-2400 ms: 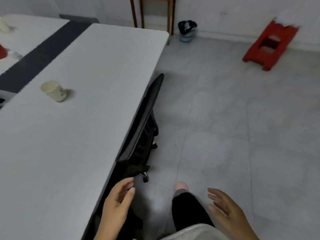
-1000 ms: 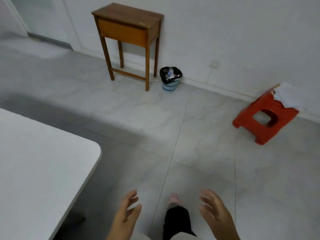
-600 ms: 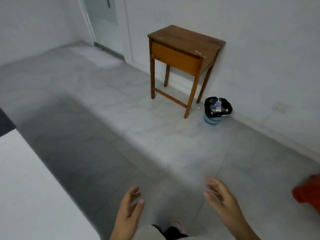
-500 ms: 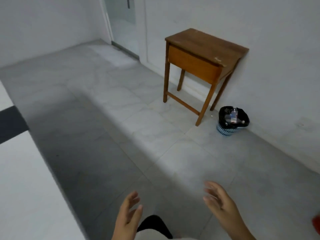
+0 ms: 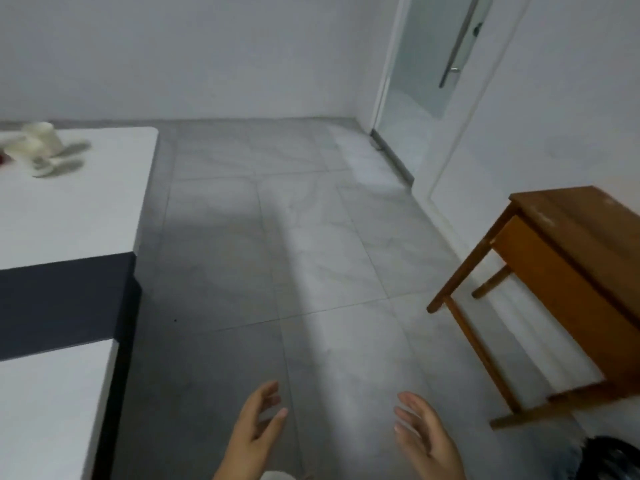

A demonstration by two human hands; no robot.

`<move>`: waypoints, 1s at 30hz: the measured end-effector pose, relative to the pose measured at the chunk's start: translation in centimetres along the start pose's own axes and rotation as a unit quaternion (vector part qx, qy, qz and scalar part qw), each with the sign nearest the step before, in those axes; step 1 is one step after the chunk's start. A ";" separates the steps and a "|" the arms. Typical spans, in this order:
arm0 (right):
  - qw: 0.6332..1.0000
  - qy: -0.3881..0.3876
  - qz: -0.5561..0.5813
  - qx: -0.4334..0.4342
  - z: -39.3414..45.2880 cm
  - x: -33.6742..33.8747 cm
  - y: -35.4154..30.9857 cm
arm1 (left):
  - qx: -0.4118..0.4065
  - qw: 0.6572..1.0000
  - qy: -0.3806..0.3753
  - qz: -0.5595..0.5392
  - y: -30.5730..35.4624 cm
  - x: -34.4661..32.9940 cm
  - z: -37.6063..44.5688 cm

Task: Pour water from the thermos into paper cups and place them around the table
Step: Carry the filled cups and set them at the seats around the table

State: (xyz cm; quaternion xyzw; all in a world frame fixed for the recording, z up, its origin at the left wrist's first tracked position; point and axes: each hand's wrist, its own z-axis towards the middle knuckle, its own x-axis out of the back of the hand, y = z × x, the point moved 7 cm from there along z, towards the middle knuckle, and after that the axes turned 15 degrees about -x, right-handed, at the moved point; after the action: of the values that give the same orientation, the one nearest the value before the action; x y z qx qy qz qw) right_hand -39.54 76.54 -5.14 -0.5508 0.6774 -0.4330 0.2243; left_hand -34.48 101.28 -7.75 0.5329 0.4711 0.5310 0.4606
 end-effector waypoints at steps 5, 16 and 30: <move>0.998 -0.050 -0.033 -0.022 10.3 -3.0 -5.1 | 0.029 0.997 0.064 0.004 -1.8 0.3 8.6; 0.956 -0.224 -0.160 0.096 34.9 -18.2 -26.1 | 0.024 0.968 0.250 0.028 -1.3 4.7 32.4; 0.889 -0.392 -0.219 0.091 47.9 -50.3 -38.2 | 0.066 0.881 0.466 0.046 -5.1 24.1 49.0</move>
State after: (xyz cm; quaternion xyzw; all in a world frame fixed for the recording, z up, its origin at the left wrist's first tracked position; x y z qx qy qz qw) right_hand 33.68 106.91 -7.14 -0.7875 0.3537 -0.2795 0.4201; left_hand 14.30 126.28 -10.20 0.2742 0.6406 0.7059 0.1270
